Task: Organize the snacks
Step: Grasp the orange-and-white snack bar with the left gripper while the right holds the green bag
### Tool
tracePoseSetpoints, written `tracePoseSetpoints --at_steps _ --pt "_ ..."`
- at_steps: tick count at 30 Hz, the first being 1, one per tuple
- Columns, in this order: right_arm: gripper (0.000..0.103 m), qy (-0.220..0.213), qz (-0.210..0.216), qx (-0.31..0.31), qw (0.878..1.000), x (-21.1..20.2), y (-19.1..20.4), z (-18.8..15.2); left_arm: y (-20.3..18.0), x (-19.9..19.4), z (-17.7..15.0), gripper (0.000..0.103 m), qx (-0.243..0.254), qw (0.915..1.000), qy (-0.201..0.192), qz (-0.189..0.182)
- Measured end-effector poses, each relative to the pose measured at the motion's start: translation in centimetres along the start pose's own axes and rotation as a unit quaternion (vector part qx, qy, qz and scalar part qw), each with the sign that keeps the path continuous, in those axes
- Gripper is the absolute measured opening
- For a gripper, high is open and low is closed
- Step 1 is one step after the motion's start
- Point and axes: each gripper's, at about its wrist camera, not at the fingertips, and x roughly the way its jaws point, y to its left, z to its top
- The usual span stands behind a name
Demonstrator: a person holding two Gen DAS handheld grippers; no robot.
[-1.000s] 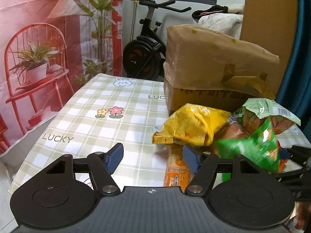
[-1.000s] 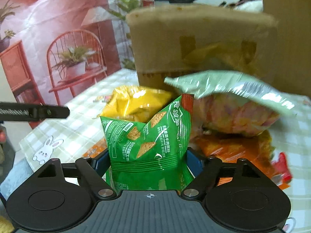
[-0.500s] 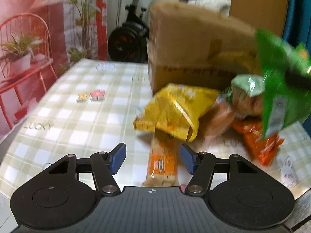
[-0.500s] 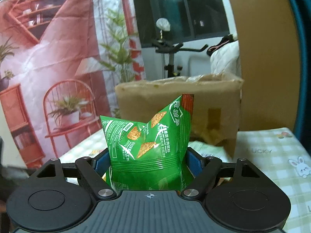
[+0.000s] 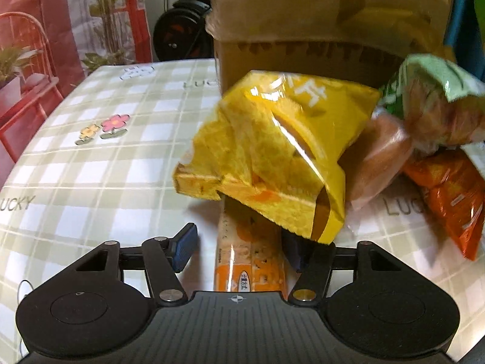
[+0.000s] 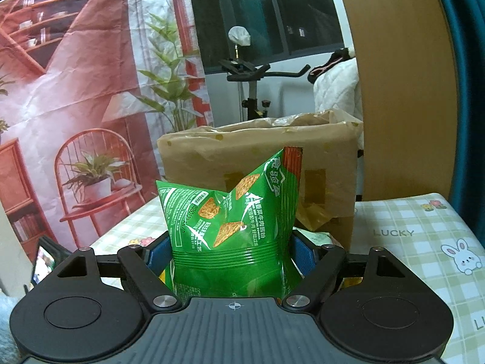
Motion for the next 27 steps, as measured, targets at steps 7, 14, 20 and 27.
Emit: tracePoseSetpoints --at_steps 7,14,20,27 --pt "0.077 -0.002 -0.001 0.006 1.000 0.3 -0.3 0.1 1.7 -1.1 -1.2 0.038 -0.017 0.9986 0.041 0.029" --pt "0.077 -0.008 -0.002 0.013 1.000 0.0 -0.6 0.0 5.2 -3.8 -2.1 0.038 -0.081 0.9927 0.030 0.084" --pt "0.077 -0.017 -0.008 0.015 1.000 -0.8 -0.4 0.1 7.1 -5.3 -0.4 0.038 -0.118 0.9866 -0.004 0.112" --pt "0.077 -0.042 -0.014 -0.001 0.999 -1.6 -0.4 1.9 7.3 -8.1 3.9 0.038 -0.111 0.9861 -0.070 0.102"
